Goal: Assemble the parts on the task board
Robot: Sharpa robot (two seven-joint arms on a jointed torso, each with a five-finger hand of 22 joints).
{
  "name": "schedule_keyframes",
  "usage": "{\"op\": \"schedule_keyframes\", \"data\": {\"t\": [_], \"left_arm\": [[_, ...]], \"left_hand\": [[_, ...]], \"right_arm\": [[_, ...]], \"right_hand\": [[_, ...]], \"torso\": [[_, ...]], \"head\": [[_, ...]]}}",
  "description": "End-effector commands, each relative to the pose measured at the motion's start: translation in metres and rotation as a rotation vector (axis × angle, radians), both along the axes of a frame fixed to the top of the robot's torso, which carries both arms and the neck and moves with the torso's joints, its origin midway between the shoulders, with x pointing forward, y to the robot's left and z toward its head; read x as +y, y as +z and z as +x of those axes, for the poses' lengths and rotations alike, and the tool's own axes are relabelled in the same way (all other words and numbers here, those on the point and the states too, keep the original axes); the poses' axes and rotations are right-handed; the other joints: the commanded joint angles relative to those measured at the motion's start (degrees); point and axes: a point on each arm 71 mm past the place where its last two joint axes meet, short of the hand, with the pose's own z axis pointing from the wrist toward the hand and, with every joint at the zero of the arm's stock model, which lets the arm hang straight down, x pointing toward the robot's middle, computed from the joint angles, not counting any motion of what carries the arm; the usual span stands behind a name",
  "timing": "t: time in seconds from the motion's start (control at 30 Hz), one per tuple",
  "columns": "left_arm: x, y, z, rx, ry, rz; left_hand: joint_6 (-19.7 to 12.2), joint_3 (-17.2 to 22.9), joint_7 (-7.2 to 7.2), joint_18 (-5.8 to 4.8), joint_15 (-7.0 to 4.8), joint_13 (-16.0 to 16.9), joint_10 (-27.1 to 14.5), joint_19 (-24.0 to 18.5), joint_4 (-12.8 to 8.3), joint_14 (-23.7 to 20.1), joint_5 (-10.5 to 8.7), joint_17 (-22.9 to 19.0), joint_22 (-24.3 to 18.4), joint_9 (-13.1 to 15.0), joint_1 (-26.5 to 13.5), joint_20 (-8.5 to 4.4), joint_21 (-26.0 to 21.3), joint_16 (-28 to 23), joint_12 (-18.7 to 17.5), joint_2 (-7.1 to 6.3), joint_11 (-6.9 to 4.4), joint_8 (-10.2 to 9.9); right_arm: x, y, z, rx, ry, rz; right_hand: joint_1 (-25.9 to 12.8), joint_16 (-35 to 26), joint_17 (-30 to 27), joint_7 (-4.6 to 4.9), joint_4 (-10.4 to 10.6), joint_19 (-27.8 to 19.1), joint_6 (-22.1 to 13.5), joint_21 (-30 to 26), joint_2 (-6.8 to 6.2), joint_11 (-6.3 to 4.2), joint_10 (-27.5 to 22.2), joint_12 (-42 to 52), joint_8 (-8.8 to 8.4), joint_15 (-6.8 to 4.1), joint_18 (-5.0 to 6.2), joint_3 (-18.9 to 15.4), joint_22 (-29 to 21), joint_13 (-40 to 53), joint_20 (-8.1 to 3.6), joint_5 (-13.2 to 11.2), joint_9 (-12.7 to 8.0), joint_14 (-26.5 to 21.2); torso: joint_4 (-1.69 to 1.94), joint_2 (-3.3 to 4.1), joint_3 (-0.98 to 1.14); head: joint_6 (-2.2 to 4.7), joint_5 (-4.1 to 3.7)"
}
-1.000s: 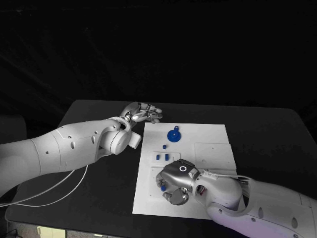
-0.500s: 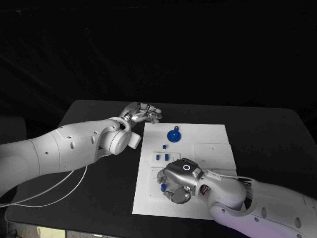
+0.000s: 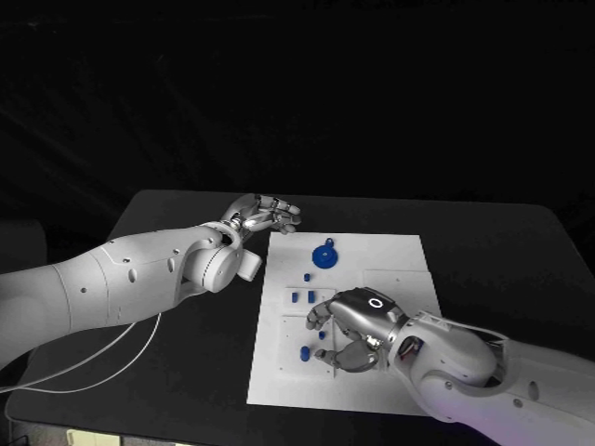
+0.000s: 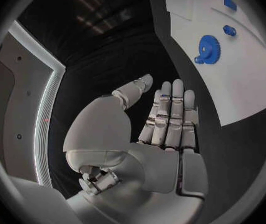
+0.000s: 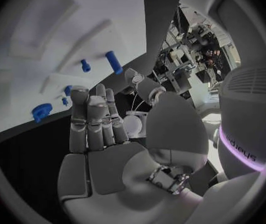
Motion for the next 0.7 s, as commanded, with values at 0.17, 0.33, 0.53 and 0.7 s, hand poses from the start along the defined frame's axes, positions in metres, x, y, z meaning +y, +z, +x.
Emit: {"op": "schedule_keyframes", "data": {"t": [0.17, 0.33, 0.53, 0.7], "left_arm": [[0.003, 0.001, 0.0, -0.005, -0.005, -0.002], [0.004, 0.0, 0.0, -0.004, -0.002, -0.003], [0.008, -0.003, -0.001, 0.004, 0.005, -0.006], [0.008, -0.003, -0.002, 0.008, 0.006, -0.007]], "left_hand": [[-0.4, 0.0, -0.18, 1.17, 0.19, -0.1, -0.3, 0.3, 0.4, 0.3, -0.38, 0.1, 0.1, -0.1, -0.5, 0.21, -0.3, -0.4, -0.2, -0.07, 0.18, 0.4], [-0.4, 0.0, -0.18, 1.16, 0.19, -0.1, -0.3, 0.3, 0.4, 0.3, -0.39, 0.1, 0.1, -0.1, -0.5, 0.21, -0.3, -0.4, -0.2, -0.07, 0.18, 0.4], [-0.4, 0.0, -0.18, 1.16, 0.19, -0.1, -0.3, 0.3, 0.5, 0.3, -0.39, 0.2, 0.1, -0.1, -0.6, 0.22, -0.3, -0.4, -0.2, -0.06, 0.18, 0.4], [-0.4, 0.0, -0.18, 1.16, 0.19, -0.1, -0.3, 0.4, 0.5, 0.4, -0.39, 0.2, 0.1, -0.1, -0.6, 0.22, -0.3, -0.4, -0.2, -0.05, 0.18, 0.4]], "right_arm": [[-0.045, 0.024, 0.024, 0.26, -0.147, 0.189], [-0.08, 0.033, 0.043, 0.326, -0.244, 0.203], [-0.124, 0.024, 0.059, 0.473, -0.417, 0.123], [-0.15, 0.013, 0.06, 0.549, -0.521, -0.056]], "right_hand": [[-1.2, 0.0, -0.1, -0.16, 1.8, -0.1, 0.2, -0.4, 1.0, -2.17, 5.5, 3.6, 0.48, -1.57, 3.93, -1.3, 0.6, 1.6, -0.22, 1.3, 0.1, -0.1], [-0.4, 0.2, 0.2, -1.2, 1.9, 0.5, 0.5, -0.1, 2.27, -3.96, 9.9, 8.1, 0.85, -3.28, 3.93, -1.8, 0.7, 6.1, -0.6, 1.5, 0.3, 0.3], [-1.3, 0.3, 1.0, -3.56, 2.1, 1.4, 1.2, -0.3, 3.04, -6.45, 3.0, 38.4, 1.08, -5.63, 3.85, -4.6, 0.7, 35.2, -1.11, 2.0, 1.1, 0.8], [-5.8, 2.2, 2.9, -2.83, 6.6, 1.6, 0.8, 0.6, 4.25, -5.87, -1.3, 49.8, 0.84, -4.99, 3.93, -4.8, 1.2, 46.0, -1.09, 3.8, 1.7, 0.6]], "torso": [[-0.15, -0.06, -0.01], [-0.14, -0.08, 0.04], [-0.1, -0.12, 0.06], [0.01, -0.04, 0.09]], "head": [[0.79, -1.27], [1.39, -2.36], [1.84, -3.94], [2.14, -5.37]]}}
